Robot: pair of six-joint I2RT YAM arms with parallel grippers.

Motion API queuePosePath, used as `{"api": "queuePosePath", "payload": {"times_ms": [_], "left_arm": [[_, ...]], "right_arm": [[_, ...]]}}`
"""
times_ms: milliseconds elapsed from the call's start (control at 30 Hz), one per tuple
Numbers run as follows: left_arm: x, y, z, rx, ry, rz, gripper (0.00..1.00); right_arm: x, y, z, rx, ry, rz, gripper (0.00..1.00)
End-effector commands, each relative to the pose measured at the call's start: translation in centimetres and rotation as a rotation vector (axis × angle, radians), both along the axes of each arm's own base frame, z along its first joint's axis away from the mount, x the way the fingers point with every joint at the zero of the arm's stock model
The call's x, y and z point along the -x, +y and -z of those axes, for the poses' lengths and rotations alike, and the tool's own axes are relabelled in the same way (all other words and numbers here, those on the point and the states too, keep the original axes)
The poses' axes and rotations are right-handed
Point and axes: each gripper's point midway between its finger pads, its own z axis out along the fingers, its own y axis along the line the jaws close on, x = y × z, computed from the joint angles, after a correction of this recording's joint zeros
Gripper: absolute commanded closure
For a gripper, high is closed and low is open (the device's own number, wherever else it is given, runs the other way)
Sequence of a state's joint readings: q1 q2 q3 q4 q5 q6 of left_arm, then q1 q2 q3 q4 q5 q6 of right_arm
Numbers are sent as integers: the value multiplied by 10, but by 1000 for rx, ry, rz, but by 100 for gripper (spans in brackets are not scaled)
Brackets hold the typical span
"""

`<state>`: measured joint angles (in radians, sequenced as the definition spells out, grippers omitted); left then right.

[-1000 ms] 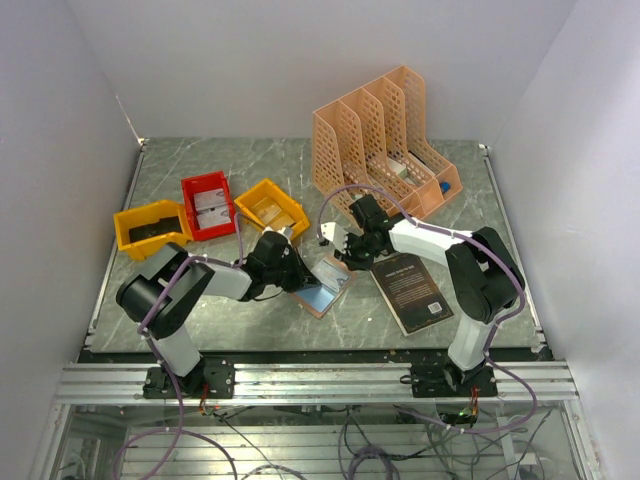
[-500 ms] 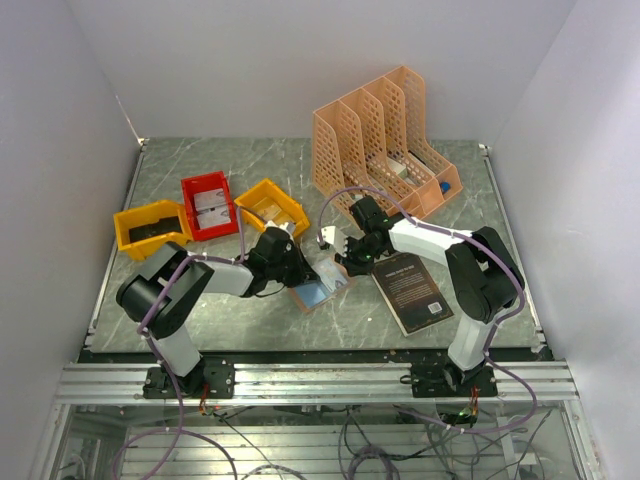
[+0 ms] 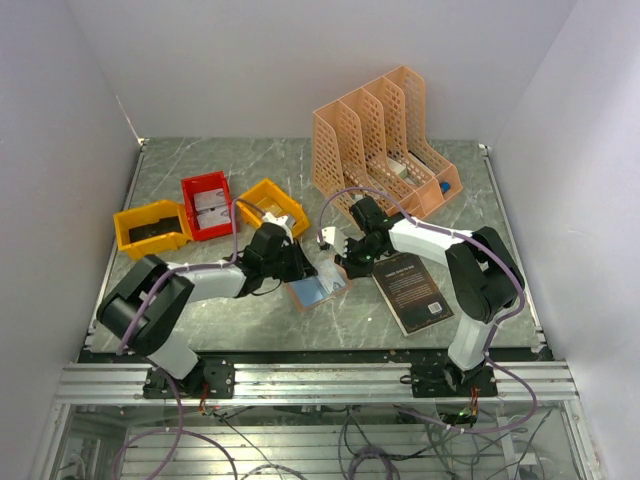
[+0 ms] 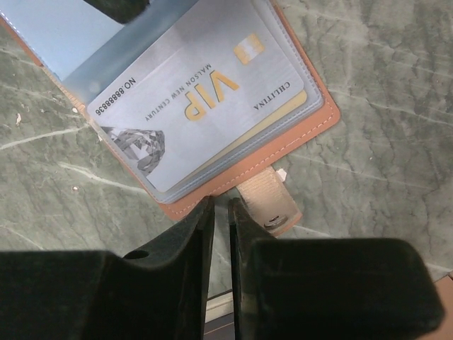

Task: Put the credit cards into the card holder
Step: Insert the credit card into the card holder, then move the storage box to the center of the board.

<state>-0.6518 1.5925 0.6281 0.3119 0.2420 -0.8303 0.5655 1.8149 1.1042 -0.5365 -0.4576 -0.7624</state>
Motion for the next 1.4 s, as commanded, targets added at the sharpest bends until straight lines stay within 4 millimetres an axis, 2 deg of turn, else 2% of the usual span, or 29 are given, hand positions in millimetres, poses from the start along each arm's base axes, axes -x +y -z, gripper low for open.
{"api": "queuePosePath", "payload": {"times_ms": [0,133,300,400,567,667,733,867,967,1033,1133,1200,1267,1367], "left_arm": [[-11,7,-27,-39,-120,-4,80],[-9,17,-42,-54,-175,-12,80],[-15,40,-74,-103,-293,-83,79],[-22,58,-94,-161,-359,-143,72],[-34,80,-106,-284,-379,-192,65],[-39,91,-112,-347,-379,-209,60],[-44,103,-117,-402,-388,-238,51],[-56,140,-125,-521,-375,-337,35],[-65,163,-139,-500,-355,-380,25],[-73,180,-152,-467,-352,-410,19],[-87,210,-170,-446,-358,-445,14],[-99,236,-176,-464,-346,-471,16],[-106,267,-170,-494,-297,-509,21],[-114,304,-155,-513,-232,-556,31]], "right_arm": [[-7,1,-16,-33,-21,14,84],[-9,0,-24,-52,-34,20,83],[-8,3,-42,-121,-35,8,83],[-7,9,-60,-192,-41,-8,82],[3,19,-89,-306,-57,-56,81],[1,16,-109,-380,-71,-55,80],[4,18,-122,-428,-81,-69,80],[9,22,-148,-512,-117,-99,76],[9,27,-166,-564,-141,-89,71],[6,31,-181,-604,-158,-70,63],[2,38,-203,-664,-173,-66,44],[3,42,-214,-689,-158,-79,39],[2,45,-217,-687,-121,-78,40],[7,44,-206,-674,-77,-95,44]]}}
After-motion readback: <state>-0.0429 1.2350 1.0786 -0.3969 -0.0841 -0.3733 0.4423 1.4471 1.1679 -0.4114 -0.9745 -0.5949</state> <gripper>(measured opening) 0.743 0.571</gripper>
